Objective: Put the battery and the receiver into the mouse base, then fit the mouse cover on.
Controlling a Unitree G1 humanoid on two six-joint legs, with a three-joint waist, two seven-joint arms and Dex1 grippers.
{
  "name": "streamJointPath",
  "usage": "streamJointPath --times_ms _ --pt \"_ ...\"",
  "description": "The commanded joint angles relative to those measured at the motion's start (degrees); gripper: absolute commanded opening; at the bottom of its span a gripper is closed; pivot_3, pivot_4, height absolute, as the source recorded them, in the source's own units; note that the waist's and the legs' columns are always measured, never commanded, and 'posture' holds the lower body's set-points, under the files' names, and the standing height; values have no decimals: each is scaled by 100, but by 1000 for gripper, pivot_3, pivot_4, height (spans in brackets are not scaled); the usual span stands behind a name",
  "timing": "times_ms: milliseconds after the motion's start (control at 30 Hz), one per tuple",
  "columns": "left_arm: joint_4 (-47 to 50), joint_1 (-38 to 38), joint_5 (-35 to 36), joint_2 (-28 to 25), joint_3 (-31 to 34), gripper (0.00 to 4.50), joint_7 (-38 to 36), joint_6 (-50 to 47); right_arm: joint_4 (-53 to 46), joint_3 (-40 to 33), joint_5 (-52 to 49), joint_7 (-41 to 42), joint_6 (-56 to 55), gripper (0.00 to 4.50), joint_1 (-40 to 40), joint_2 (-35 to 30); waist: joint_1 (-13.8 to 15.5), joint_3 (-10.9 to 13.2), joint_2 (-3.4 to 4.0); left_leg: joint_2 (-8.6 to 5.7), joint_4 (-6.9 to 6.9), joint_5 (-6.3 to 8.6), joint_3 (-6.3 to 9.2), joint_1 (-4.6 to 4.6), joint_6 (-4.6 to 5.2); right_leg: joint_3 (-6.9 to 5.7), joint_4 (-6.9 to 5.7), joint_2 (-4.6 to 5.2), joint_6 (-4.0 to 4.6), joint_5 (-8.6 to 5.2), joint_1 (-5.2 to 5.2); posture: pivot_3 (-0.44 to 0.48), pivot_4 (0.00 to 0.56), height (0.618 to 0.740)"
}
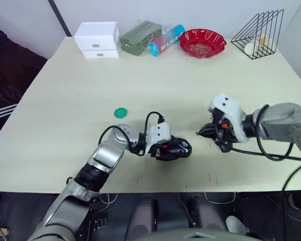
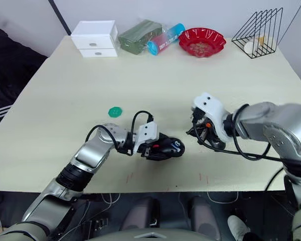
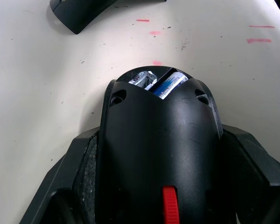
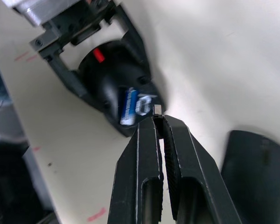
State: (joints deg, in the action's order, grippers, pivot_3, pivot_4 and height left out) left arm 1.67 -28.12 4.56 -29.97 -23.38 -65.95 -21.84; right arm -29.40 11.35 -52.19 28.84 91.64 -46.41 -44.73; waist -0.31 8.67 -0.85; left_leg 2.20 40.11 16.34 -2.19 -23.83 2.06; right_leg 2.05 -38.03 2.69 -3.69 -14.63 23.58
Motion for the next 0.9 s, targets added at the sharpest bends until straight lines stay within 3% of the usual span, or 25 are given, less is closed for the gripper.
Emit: streamJointPath --times_ms 33,633,900 --pt "-192 48 -226 -86 -181 2931 34 5 386 342 -459 -438 86 0 -392 -47 -18 0 0 -1 0 0 -3 1 0 2 0 3 0 0 0 0 150 740" --pt "-625 -103 -283 89 -266 2931 29 345 2999 2498 -3969 -3318 86 0 -2664 146 -12 -1 3 0 -1 1 -3 0 2 -6 -4 16 -1 1 1 0 150 740" --pt "-776 -110 -302 144 -269 2931 40 475 3715 3003 -5054 -4528 86 0 -3055 497 21 -3 5 1 0 2 3 -2 4 -16 -2 24 -1 1 -3 0 150 740"
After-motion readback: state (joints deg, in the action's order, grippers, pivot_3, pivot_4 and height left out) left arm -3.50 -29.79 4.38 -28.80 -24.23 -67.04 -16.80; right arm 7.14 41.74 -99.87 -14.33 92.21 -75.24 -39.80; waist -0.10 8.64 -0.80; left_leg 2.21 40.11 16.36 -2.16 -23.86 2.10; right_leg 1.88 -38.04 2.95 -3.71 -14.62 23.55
